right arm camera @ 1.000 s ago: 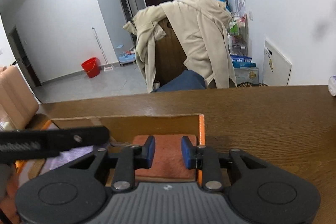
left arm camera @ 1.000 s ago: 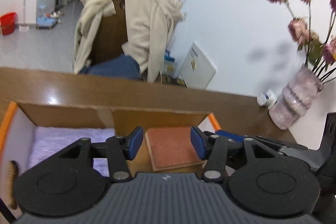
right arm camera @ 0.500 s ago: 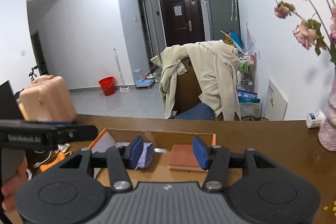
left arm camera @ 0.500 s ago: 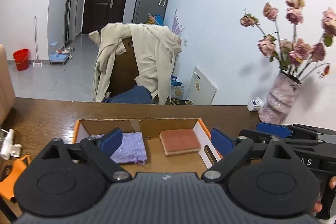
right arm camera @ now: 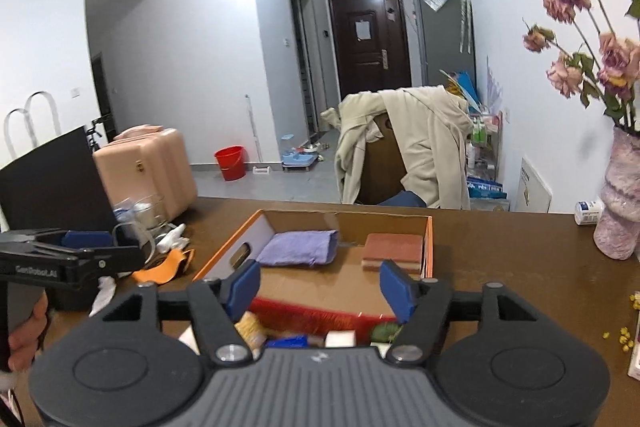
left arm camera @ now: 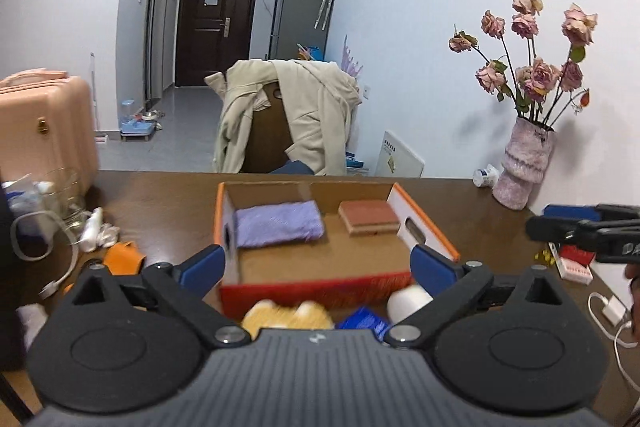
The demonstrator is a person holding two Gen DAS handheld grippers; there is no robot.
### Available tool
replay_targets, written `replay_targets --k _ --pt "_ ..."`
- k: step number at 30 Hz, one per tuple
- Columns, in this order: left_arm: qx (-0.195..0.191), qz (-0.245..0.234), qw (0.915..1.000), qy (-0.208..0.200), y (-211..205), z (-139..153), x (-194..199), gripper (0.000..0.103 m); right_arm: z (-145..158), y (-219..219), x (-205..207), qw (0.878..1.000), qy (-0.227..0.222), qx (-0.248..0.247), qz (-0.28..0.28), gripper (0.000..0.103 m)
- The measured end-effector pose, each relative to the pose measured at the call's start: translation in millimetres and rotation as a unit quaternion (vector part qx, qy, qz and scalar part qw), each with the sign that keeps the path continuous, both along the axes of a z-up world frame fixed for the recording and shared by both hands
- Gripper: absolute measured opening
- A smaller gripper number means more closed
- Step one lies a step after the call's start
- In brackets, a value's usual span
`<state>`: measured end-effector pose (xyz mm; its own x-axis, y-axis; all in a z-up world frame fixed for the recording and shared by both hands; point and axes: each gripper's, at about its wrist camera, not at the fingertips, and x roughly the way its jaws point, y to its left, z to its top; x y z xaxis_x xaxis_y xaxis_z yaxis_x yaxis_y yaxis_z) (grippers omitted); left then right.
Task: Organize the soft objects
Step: 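Move both grippers back to the pile toward the pink satin bow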
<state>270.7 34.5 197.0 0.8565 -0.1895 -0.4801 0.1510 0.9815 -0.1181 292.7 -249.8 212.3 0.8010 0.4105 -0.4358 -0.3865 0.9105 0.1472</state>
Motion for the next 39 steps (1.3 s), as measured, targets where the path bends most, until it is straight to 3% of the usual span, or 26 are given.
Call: replay_targets --k 4,8,13,15,20,23,28,32,35,39 --pt "0.003 0.003 0.9998 -0.02 18 1 -43 0.103 -2 0 -43 1.0 -0.013 0.011 0.016 0.076" --pt "-0.004 0.006 0.9995 -0.032 34 -16 -81 0.103 -23 -2 -83 0.999 -0.018 0.024 0.032 0.078" --pt "0.002 0.002 0.9986 -0.053 45 -66 -128 0.103 -64 -7 -132 0.999 -0.03 0.026 0.036 0.086" --pt "-0.019 0.002 0.998 -0.061 49 -95 -143 0.103 -88 -8 -151 0.998 -0.046 0.013 0.029 0.09" --pt "-0.077 -0.022 0.9966 -0.017 49 -159 -160 0.103 -155 -5 -192 0.998 -0.06 0.005 -0.011 0.092" --pt "-0.032 -0.034 0.9988 -0.012 41 -157 -158 0.103 -174 -4 -192 0.999 -0.037 -0.015 -0.031 0.092" --pt "-0.046 -0.031 0.9984 -0.013 36 -155 -153 0.103 -185 -5 -187 0.999 -0.025 -0.012 -0.036 0.092" --pt "-0.025 -0.06 0.9977 -0.018 2 -158 -137 0.103 -175 0 -181 0.999 -0.043 -0.005 -0.031 0.091" --pt "0.01 -0.044 0.999 0.007 -24 -162 -111 0.103 -167 6 -174 0.998 -0.058 -0.01 -0.025 0.09" --pt "0.001 -0.06 0.9973 0.04 -37 -167 -81 0.1 -165 14 -158 0.998 -0.054 -0.013 -0.016 0.088"
